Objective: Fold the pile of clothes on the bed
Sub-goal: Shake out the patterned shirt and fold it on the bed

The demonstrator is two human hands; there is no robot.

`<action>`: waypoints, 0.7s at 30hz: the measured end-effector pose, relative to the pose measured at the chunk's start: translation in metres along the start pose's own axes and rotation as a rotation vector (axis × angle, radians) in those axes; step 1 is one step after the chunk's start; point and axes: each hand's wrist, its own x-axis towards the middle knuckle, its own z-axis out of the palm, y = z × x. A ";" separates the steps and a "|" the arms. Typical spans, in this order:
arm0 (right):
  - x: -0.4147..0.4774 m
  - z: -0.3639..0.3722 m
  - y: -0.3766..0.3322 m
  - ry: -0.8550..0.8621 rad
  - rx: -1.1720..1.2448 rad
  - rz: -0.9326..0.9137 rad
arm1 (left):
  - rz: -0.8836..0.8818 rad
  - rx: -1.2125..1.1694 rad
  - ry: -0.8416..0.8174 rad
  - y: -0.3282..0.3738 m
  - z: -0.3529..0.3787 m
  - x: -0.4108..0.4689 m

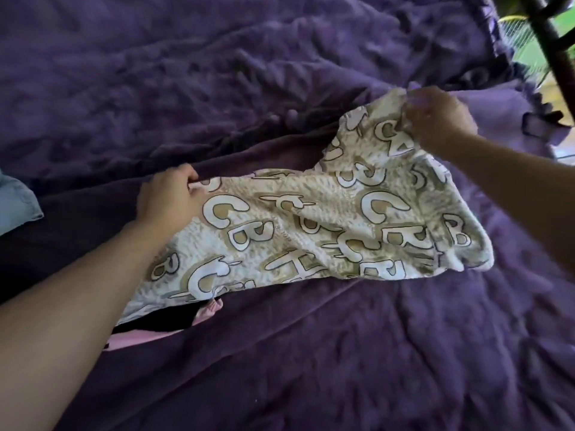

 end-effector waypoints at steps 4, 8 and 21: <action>-0.050 0.032 -0.011 0.063 -0.157 -0.333 | -0.069 0.114 0.057 -0.033 0.013 -0.020; -0.130 0.084 -0.033 -0.211 -0.227 -0.682 | -0.290 -0.007 0.144 -0.064 0.022 -0.060; -0.143 0.151 -0.026 -0.475 -0.377 -0.440 | -0.626 -0.169 0.315 -0.119 -0.016 -0.070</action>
